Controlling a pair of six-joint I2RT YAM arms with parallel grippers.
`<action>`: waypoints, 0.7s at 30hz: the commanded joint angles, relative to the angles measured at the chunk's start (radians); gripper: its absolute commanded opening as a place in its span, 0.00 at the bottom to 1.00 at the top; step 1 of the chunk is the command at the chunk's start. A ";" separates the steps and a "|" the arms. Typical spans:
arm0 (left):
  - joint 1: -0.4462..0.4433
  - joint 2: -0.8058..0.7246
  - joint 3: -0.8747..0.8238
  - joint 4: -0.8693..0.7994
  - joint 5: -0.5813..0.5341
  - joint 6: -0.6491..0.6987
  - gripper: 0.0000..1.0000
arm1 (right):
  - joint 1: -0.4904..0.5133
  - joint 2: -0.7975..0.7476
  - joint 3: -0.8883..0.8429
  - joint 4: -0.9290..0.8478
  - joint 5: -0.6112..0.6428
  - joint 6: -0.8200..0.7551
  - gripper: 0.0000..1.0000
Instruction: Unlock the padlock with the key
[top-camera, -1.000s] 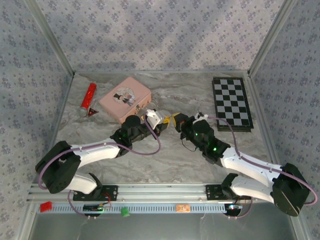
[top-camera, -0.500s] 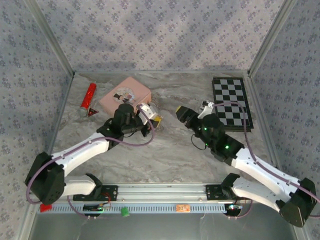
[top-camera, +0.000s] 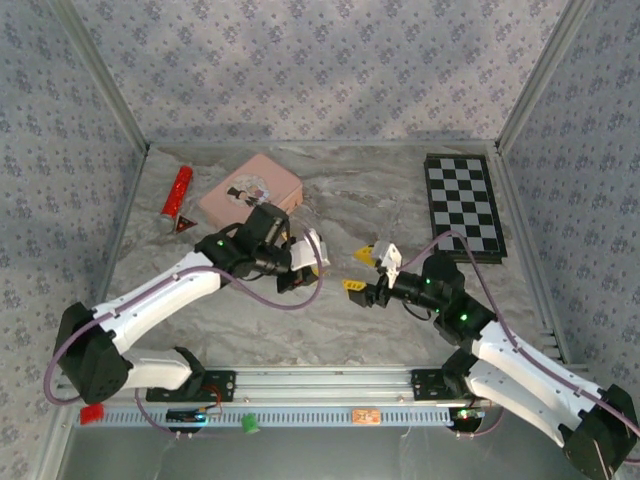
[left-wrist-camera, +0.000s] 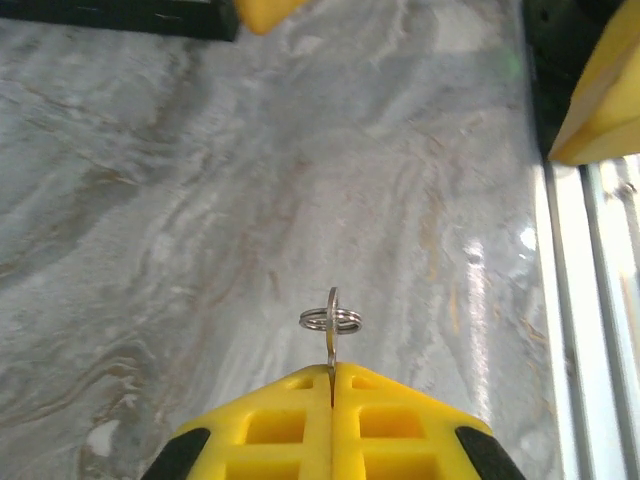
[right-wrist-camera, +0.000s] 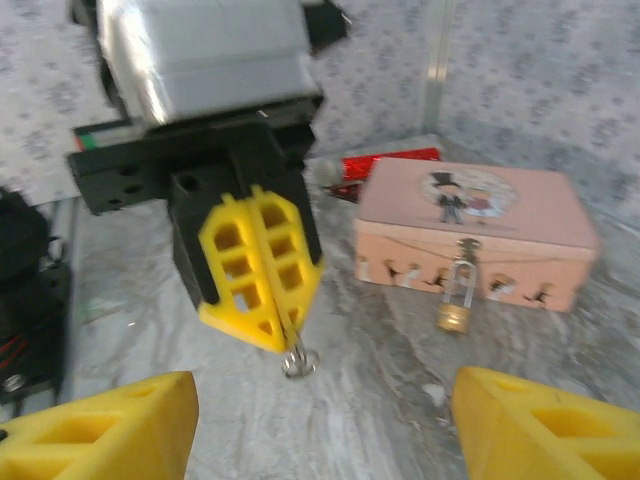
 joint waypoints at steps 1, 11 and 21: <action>-0.055 0.048 0.070 -0.178 -0.015 0.094 0.02 | -0.027 0.027 -0.032 0.070 -0.211 -0.012 0.68; -0.101 0.079 0.120 -0.222 -0.069 0.115 0.02 | -0.063 0.141 -0.020 0.085 -0.386 0.032 0.59; -0.100 0.064 0.130 -0.190 -0.063 0.118 0.01 | -0.050 0.203 0.006 0.073 -0.408 0.027 0.49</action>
